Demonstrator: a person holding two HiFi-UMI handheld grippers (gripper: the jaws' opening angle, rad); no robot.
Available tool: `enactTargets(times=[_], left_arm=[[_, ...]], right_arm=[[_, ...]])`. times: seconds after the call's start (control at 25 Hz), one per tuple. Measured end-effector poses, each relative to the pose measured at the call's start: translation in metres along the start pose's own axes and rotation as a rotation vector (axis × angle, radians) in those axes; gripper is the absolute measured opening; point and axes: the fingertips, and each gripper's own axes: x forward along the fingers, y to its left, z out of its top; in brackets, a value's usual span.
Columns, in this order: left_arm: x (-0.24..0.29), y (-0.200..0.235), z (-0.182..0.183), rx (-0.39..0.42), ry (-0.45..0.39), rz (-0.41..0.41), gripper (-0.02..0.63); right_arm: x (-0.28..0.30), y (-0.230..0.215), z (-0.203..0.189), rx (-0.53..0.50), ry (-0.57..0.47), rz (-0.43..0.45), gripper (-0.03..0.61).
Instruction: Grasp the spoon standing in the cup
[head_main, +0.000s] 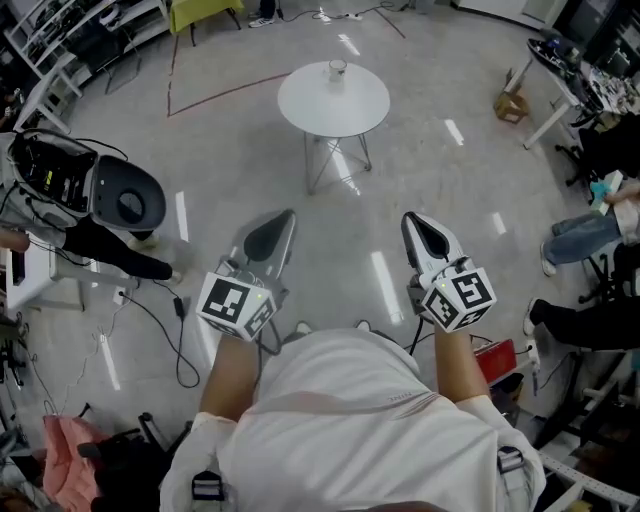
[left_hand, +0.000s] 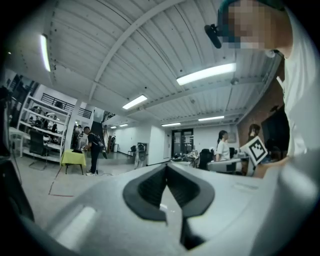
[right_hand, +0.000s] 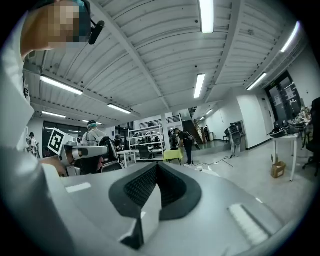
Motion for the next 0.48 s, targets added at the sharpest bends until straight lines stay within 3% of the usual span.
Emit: enactTargets(times=[0.48], left_arm=[[-0.029, 0.012, -0.005, -0.016, 0.012, -0.007, 0.003]], right_arm=[[0.006, 0.018, 0.002, 0.038, -0.036, -0.029, 0.005]])
